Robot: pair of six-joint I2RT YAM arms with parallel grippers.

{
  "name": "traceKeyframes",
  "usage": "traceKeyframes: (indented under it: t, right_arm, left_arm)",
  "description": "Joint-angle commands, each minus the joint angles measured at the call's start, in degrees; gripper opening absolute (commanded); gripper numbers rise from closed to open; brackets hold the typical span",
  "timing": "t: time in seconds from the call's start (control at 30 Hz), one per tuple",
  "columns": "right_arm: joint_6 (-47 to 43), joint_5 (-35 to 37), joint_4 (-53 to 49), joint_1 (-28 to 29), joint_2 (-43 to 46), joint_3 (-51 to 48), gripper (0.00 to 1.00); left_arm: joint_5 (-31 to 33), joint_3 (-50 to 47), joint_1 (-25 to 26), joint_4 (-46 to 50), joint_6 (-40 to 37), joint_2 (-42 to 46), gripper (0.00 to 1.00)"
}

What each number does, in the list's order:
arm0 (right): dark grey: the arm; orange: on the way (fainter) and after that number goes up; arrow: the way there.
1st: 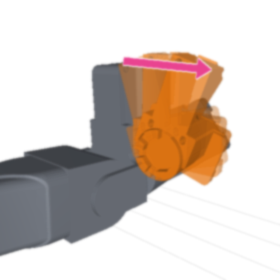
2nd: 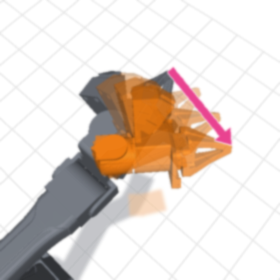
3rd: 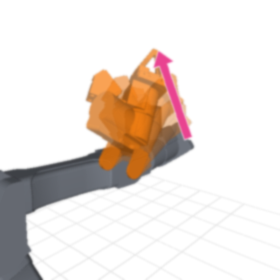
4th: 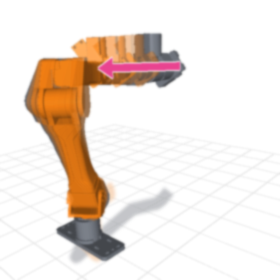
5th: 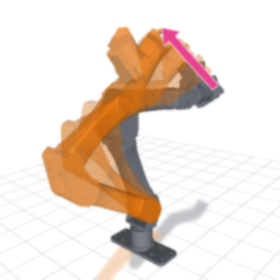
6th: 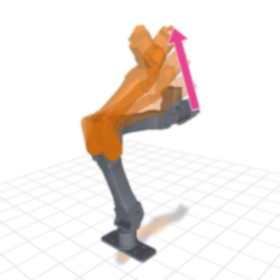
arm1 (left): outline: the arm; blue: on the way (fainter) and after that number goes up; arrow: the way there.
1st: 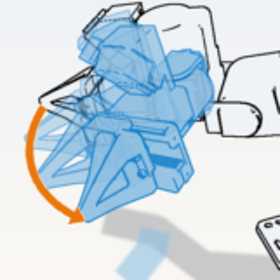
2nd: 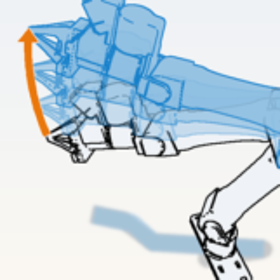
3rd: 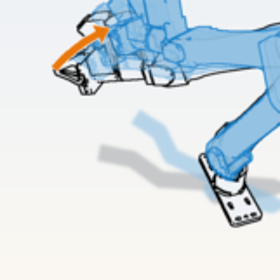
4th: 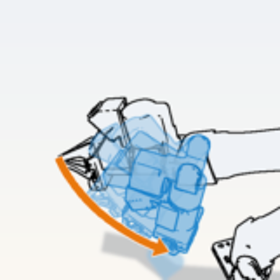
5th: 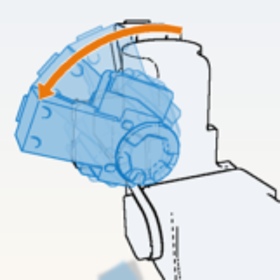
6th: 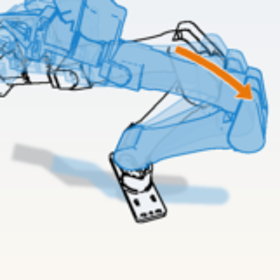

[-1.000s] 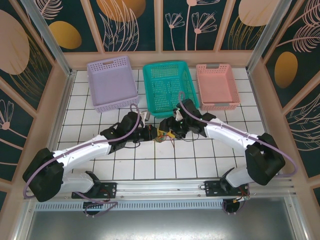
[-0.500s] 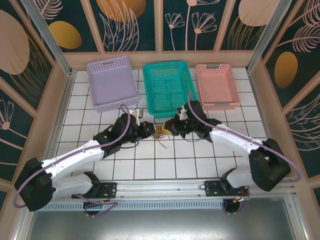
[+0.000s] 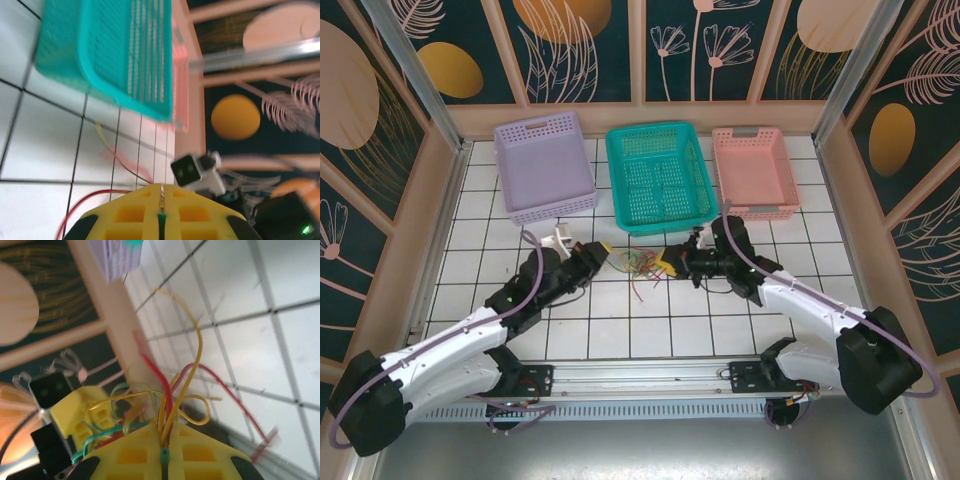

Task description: Untangle the cables

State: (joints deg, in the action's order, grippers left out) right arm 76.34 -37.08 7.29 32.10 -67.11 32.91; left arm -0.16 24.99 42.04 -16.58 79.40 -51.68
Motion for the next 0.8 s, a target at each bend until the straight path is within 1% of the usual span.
traceKeyframes:
  t: [0.0,0.1,0.17,0.2,0.27,0.3,0.37,0.43,0.5,0.6,0.77]
  right_arm:
    - [-10.34,6.58,-12.23,-1.07,-1.53,5.21,0.00]
    - [-19.69,10.69,-15.69,1.69,-2.91,10.63,0.00]
    - [-24.45,12.31,-16.06,2.75,-3.10,12.39,0.00]
    - [-26.56,12.87,-16.75,3.23,-3.42,13.33,0.00]
    - [-30.82,13.75,-18.93,4.00,-4.43,15.50,0.00]
    - [-33.27,14.71,-20.98,4.64,-5.21,16.81,0.00]
    - [-37.84,16.91,-24.96,5.92,-6.70,19.72,0.00]
    - [-41.43,20.49,-28.30,7.20,-7.57,21.93,0.00]
    - [-43.48,22.97,-29.31,8.07,-7.46,22.86,0.00]
    - [-44.59,24.59,-28.58,8.96,-7.07,23.56,0.00]
    - [-43.12,23.97,-25.93,10.35,-7.33,24.22,0.00]
  left_arm:
    - [2.25,2.24,-1.67,6.80,4.42,-0.54,0.00]
    - [-1.99,3.56,-1.63,8.40,3.96,-1.73,0.00]
    - [-3.89,4.86,-1.61,9.36,2.90,-2.54,0.00]
    - [-5.03,5.74,-1.62,10.06,1.98,-3.08,0.13]
    - [-7.06,7.96,-1.62,12.72,-0.32,-4.36,0.43]
    - [-7.90,9.58,-1.62,14.65,-2.09,-5.15,0.50]
    - [-8.67,12.99,-1.66,19.21,-5.70,-6.30,0.61]
    - [-10.05,15.91,-1.61,21.81,-7.79,-7.43,0.72]
    - [-13.12,18.33,-1.61,23.74,-8.17,-10.15,0.76]
    - [-19.84,22.53,-1.37,27.12,-8.63,-17.27,0.77]
    - [-21.46,27.15,0.44,29.80,-11.23,-24.78,0.74]
